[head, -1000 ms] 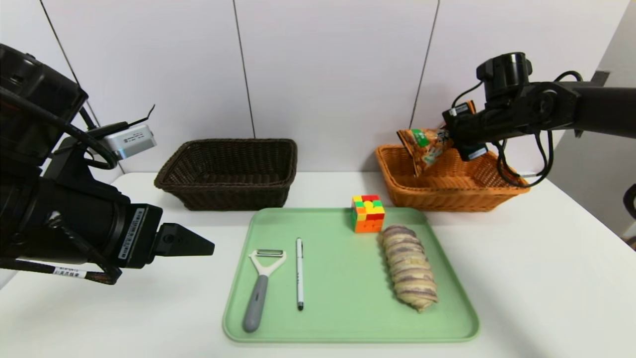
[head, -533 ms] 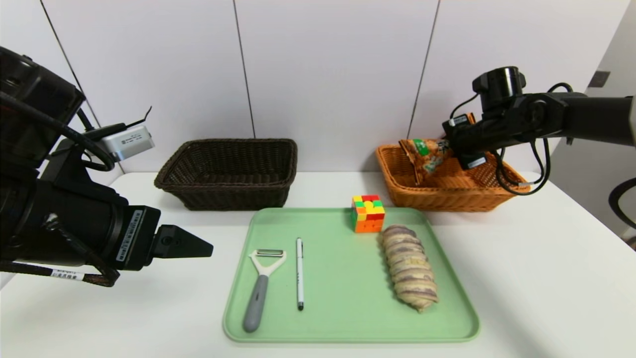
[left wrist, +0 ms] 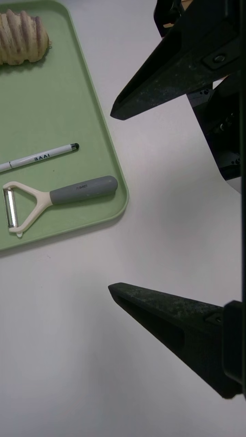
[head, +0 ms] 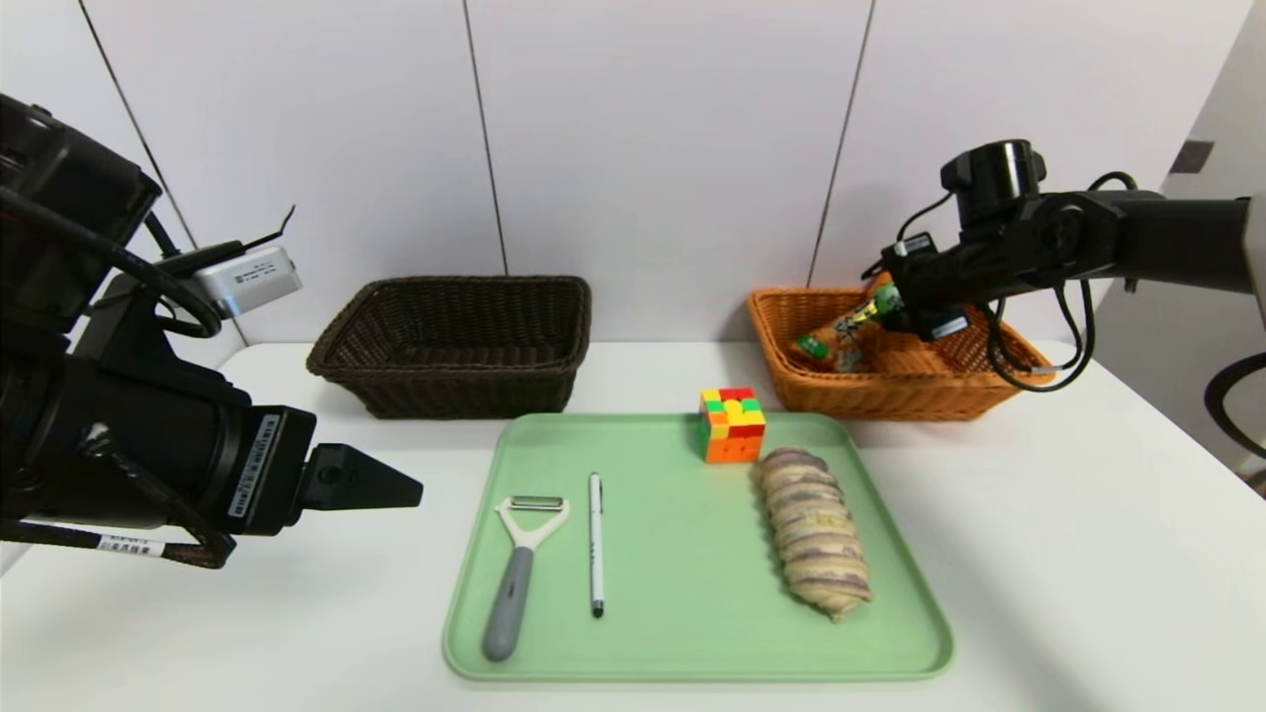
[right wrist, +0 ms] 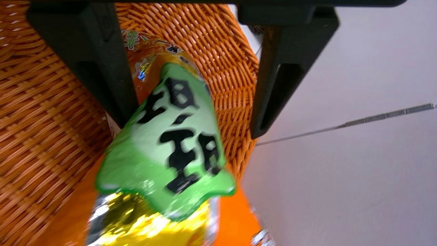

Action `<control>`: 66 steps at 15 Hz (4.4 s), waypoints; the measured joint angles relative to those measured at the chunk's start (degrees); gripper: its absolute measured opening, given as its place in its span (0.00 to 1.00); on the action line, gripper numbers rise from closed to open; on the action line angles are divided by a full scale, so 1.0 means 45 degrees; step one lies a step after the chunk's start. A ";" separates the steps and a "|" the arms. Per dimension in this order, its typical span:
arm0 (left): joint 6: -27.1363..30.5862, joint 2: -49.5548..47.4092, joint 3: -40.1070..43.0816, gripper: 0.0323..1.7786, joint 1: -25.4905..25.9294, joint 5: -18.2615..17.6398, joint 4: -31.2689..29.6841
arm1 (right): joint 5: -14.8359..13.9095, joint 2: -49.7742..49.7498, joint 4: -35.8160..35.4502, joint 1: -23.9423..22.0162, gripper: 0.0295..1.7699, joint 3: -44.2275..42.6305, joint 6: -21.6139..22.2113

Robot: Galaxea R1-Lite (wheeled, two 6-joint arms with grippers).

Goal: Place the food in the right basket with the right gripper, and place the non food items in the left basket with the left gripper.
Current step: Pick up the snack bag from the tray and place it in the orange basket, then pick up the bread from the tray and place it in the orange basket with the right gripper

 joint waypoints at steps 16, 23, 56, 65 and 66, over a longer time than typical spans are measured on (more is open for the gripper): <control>-0.2335 0.0054 0.0829 0.95 0.0011 0.1926 -0.3641 | -0.0853 -0.1653 0.0956 0.0233 0.92 -0.0014 -0.1839; -0.2267 -0.0146 0.1441 0.95 -0.0802 0.2330 -0.4779 | -0.0398 -0.3411 0.3882 0.1617 0.95 0.0038 -0.5209; -0.2230 -0.1948 0.2850 0.95 -0.1184 0.2300 -0.4695 | -0.1650 -0.0729 0.9734 0.5935 0.96 0.0956 -0.8558; -0.2230 -0.2189 0.2966 0.95 -0.1184 0.2295 -0.4613 | -0.1615 -0.0312 0.9078 0.5849 0.50 0.0951 -0.8601; -0.2235 -0.2186 0.2966 0.95 -0.1184 0.2300 -0.4627 | -0.1625 -0.0287 0.9073 0.5849 0.45 0.0948 -0.8626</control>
